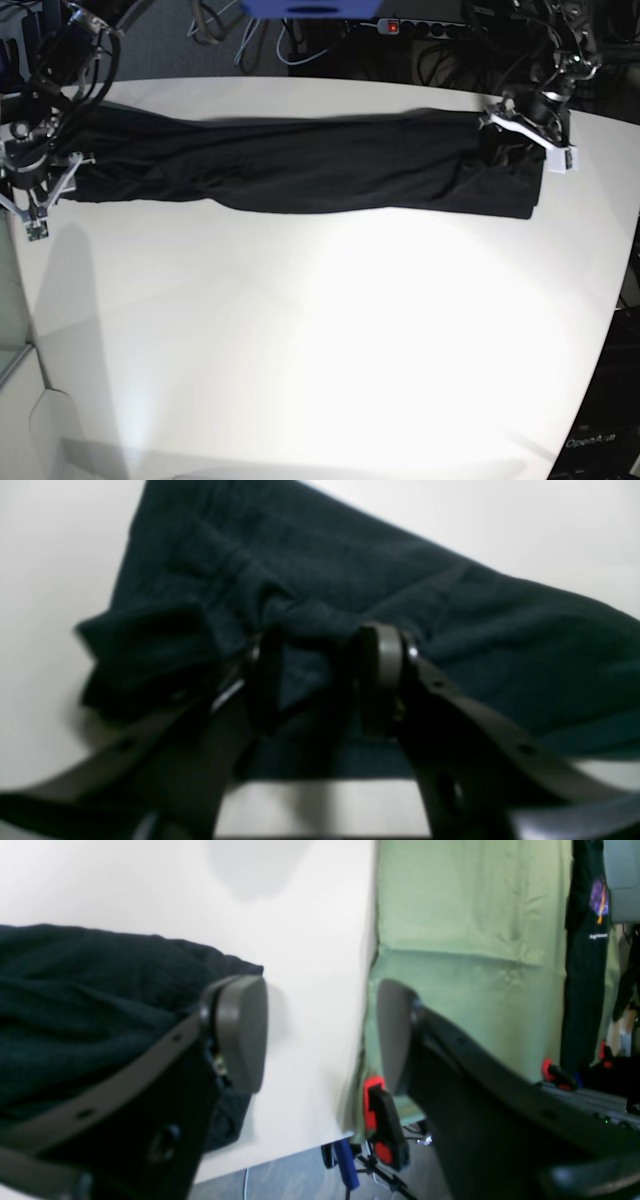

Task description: Fold the T-shirt properly

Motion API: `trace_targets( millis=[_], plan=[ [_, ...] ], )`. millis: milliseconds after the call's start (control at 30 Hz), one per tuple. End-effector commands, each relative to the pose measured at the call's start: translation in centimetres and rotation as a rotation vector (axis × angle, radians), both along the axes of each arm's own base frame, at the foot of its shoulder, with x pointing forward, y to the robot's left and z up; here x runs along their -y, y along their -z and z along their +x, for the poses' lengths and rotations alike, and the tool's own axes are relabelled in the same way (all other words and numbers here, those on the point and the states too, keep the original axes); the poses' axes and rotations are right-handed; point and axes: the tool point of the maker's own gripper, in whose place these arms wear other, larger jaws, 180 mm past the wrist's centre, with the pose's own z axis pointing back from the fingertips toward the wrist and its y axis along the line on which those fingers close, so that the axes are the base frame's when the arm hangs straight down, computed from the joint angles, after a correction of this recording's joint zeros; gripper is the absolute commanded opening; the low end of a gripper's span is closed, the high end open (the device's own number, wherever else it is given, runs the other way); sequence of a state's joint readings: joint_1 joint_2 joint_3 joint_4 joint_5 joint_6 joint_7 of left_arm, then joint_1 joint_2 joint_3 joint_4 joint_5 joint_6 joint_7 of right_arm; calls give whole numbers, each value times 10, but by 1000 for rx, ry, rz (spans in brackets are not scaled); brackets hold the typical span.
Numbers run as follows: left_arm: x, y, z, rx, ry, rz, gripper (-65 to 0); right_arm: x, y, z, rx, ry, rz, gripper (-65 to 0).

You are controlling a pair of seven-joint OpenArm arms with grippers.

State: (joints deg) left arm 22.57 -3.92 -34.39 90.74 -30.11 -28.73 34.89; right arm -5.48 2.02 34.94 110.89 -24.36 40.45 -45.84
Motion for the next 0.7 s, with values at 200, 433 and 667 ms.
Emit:
trace_targets(
  millis=[200, 433, 667],
  plan=[
    [-3, -9, 11, 51, -7, -8, -408, 2, -11, 6, 39, -5, -18, -321],
    [-10, -6, 11, 35, -53, -5, -408, 2, -11, 6, 39, -5, -18, -321],
    [-10, -7, 11, 37, -62, -14, -517, 2, -11, 6, 39, -5, -18, -321]
  ],
)
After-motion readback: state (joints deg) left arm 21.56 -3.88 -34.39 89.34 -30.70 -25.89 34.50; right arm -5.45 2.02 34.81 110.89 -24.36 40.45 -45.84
